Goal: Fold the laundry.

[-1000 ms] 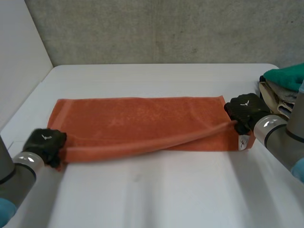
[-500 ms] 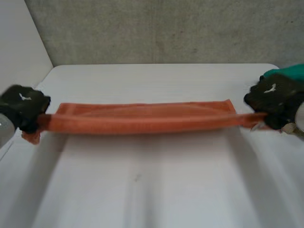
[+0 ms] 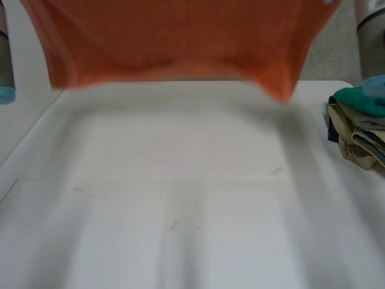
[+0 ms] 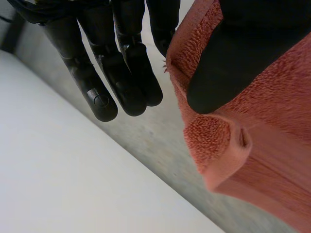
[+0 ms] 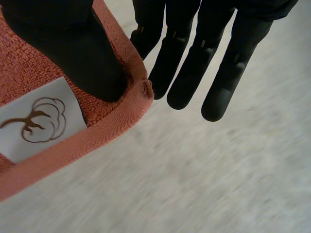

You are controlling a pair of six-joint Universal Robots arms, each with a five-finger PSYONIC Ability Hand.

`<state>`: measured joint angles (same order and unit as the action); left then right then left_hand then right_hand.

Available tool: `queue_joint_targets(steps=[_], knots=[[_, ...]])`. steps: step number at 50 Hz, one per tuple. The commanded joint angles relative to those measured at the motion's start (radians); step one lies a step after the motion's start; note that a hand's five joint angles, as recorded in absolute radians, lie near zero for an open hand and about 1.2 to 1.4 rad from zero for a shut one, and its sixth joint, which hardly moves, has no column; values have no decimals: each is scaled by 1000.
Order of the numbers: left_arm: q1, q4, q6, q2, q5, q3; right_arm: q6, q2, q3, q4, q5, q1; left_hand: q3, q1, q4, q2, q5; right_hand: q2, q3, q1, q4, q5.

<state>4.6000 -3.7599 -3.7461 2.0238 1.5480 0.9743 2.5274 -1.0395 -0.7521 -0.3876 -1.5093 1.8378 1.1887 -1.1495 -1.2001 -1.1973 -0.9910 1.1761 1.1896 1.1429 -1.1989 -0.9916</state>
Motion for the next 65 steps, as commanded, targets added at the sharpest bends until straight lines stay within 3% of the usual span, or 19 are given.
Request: queue_joint_targets(steps=[1, 10, 19, 28, 34, 39, 43, 44, 50, 57, 61, 65], knots=[[33, 121, 74, -34, -5, 84, 33, -106, -203, -83, 47, -8, 208, -247, -196, -199, -231, 220, 207, 253, -197, -230], [54, 135, 68, -33, -91, 358, 28, -86, -374, 35, 78, -2, 208, -247, -196, -199, -231, 220, 207, 253, -197, -230], [88, -32, 9, 104, -200, 650, 2, 18, -573, 128, 110, 1, 208, -247, -196, -199, -231, 220, 207, 253, -197, -230], [132, -184, -113, 196, -209, 828, -84, 38, -705, 162, 107, -8, 120, -159, -108, -111, -143, 220, 207, 253, -197, -230], [163, -175, -162, 139, -213, 876, -105, -2, -728, 231, 106, -29, -353, 313, 364, 361, 329, 220, 207, 253, -197, -230], [168, -55, -138, 79, -221, 880, -113, -31, -744, 282, 113, -45, -338, 299, 350, 347, 315, 220, 207, 253, -197, -230], [177, 21, -116, 67, -230, 860, -116, -34, -756, 283, 116, -46, 1, -41, 10, 7, -24, 220, 207, 253, -197, -230], [186, 49, -106, 64, -235, 850, -116, -37, -760, 285, 116, -49, 205, -245, -194, -197, -229, 220, 207, 253, -197, -230], [200, 213, -113, 3, -229, 862, -127, -45, -762, 317, 116, -69, 208, -247, -196, -199, -231, 220, 207, 253, -197, -230], [220, 524, -199, -213, -229, 954, -258, -125, -756, 573, 123, -118, 208, -247, -196, -199, -231, 220, 207, 253, -197, -230], [237, 780, -351, -382, -247, 1018, -422, -209, -768, 865, 136, -158, 208, -247, -196, -199, -231, 220, 207, 253, -197, -230], [278, 954, -471, -483, -259, 1043, -547, -254, -797, 1036, 153, -198, 208, -247, -196, -199, -231, 220, 207, 253, -197, -230]])
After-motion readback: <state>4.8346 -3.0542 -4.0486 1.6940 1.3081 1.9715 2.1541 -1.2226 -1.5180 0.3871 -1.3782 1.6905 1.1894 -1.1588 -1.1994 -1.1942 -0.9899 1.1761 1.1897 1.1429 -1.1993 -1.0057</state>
